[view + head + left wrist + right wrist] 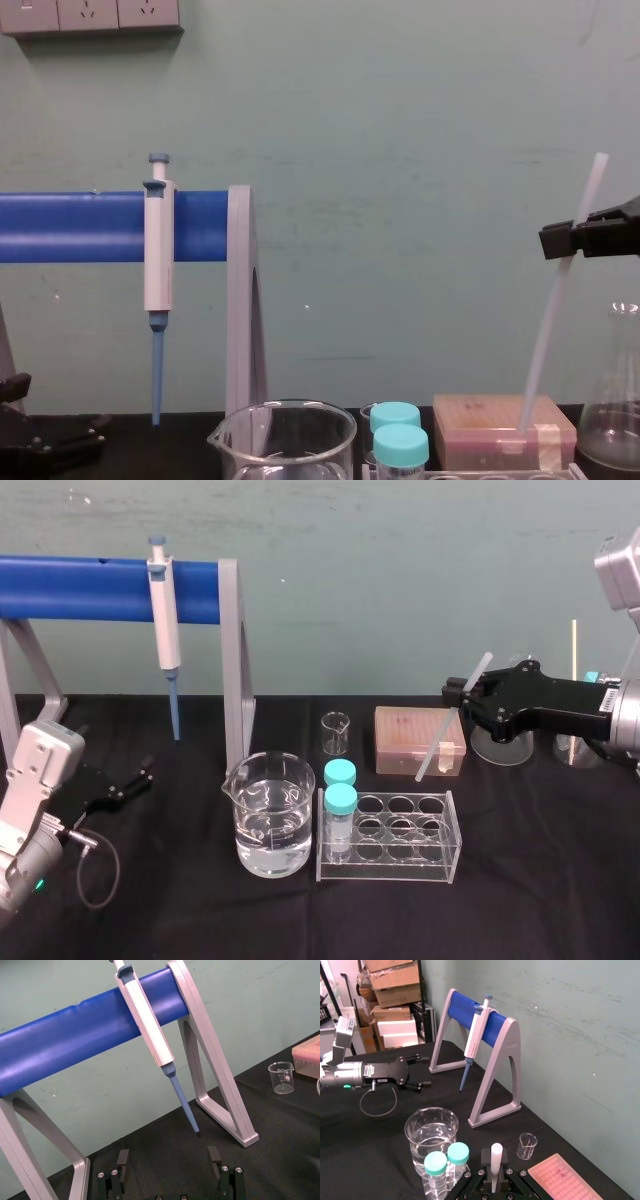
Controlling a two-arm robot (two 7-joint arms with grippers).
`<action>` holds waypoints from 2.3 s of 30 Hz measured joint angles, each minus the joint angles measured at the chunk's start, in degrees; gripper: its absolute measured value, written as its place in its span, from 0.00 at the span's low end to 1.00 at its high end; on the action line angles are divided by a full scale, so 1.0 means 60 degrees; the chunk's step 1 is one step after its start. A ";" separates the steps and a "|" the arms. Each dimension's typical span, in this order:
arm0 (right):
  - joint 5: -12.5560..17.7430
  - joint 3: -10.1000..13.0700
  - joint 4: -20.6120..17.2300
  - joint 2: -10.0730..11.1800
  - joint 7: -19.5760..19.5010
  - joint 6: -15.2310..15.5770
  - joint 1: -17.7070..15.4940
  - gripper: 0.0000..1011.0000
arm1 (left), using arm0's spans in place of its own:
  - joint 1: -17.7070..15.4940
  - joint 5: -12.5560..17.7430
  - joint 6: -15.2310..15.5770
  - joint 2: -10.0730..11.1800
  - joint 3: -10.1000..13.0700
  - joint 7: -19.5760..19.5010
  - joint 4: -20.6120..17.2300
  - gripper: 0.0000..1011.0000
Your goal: Pick up the stirring rod with one hand, then place it down.
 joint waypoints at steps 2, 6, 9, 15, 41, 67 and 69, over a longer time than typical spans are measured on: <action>0.0019 -0.0010 0.0000 0.0010 0.0007 0.0005 0.0017 0.07 | -0.0001 0.0000 0.0000 0.0000 0.0000 0.0000 0.0000 0.99; 0.0041 -0.0016 -0.0004 0.0025 0.0012 0.0004 0.0035 0.07 | 0.0000 0.0000 0.0000 0.0000 0.0000 0.0000 0.0000 0.99; 0.0046 -0.0018 -0.0015 0.0035 0.0011 -0.0002 0.0044 0.07 | 0.0000 0.0000 0.0000 0.0000 0.0000 0.0000 0.0000 0.99; 0.0054 -0.0033 -0.0043 0.0051 -0.0001 -0.0013 0.0071 0.07 | 0.0000 0.0000 0.0000 0.0000 0.0000 0.0000 0.0000 0.99; 0.0188 -0.0039 -0.0102 0.0106 -0.0061 -0.0014 0.0084 0.07 | 0.0000 0.0000 0.0000 0.0000 0.0000 0.0000 0.0000 0.99; 0.0280 -0.0074 -0.0047 0.0118 -0.0082 0.0046 0.0049 0.07 | 0.0000 -0.0001 0.0000 0.0000 0.0001 0.0000 0.0000 0.99; 0.0299 -0.0081 -0.0046 0.0113 -0.0081 0.0055 0.0041 0.07 | -0.0001 0.0000 0.0000 0.0000 0.0001 0.0000 0.0000 0.99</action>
